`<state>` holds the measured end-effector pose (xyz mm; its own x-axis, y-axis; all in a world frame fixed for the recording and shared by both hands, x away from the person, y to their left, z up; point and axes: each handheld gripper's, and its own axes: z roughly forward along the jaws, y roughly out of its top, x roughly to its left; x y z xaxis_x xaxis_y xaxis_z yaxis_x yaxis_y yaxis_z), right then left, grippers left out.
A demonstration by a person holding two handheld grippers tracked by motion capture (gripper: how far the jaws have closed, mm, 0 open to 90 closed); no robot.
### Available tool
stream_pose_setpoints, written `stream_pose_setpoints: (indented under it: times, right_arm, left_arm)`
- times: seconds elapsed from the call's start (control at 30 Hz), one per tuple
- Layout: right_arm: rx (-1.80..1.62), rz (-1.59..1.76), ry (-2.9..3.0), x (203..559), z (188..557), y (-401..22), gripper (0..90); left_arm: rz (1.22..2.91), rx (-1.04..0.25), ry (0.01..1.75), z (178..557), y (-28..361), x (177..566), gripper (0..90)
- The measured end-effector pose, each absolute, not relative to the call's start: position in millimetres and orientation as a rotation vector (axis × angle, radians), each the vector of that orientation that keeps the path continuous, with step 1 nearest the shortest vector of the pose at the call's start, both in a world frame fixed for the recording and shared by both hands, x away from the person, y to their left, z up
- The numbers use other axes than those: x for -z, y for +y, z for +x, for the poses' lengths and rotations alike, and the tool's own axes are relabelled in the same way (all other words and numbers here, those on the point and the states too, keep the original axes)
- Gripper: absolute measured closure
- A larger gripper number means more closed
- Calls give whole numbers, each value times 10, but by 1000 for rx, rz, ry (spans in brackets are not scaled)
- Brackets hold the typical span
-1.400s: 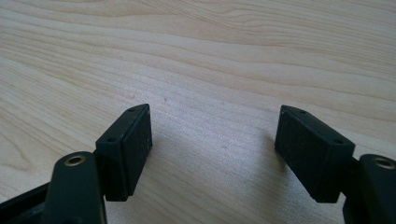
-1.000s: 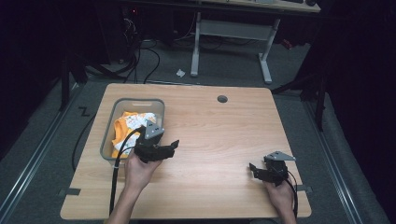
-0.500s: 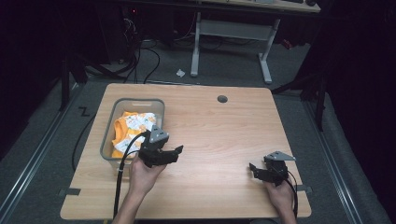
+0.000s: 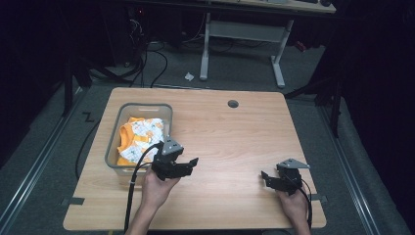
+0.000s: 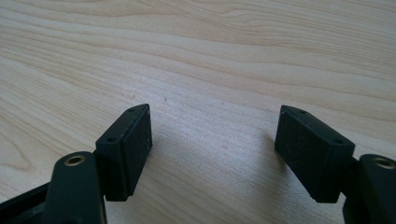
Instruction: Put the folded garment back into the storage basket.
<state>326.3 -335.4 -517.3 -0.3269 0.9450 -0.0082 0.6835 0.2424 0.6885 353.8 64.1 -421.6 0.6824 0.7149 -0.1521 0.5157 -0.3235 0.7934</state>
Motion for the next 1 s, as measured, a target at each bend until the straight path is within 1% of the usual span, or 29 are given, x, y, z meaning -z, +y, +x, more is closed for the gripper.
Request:
stream_pose_setpoints:
  times: [0.4, 0.53, 0.6, 0.8, 0.93, 1.0]
  right_arm:
    - [-830, 1488, 2097, 5173, 3263, -3354, 276]
    - [-830, 1488, 2097, 5173, 3263, -3354, 276]
    - [-830, 1487, 2097, 5173, 3263, -3354, 276]
    - [-829, 1488, 2097, 5173, 3263, -3353, 276]
    - [-830, 1487, 2097, 5173, 3263, -3354, 276]
    - [-829, 1488, 2097, 5173, 3263, -3353, 276]
  left_arm:
    - [2004, -243, 939, 3478, 544, 4374, 359]
    - [2014, -239, 947, 3474, 508, 4468, 359]
    - [2015, -217, 951, 3472, 489, 4529, 357]
    - [2055, -232, 951, 3447, 387, 4735, 357]
    - [2036, -242, 959, 3450, 353, 4864, 358]
    - [2043, -270, 966, 3456, 334, 4922, 358]
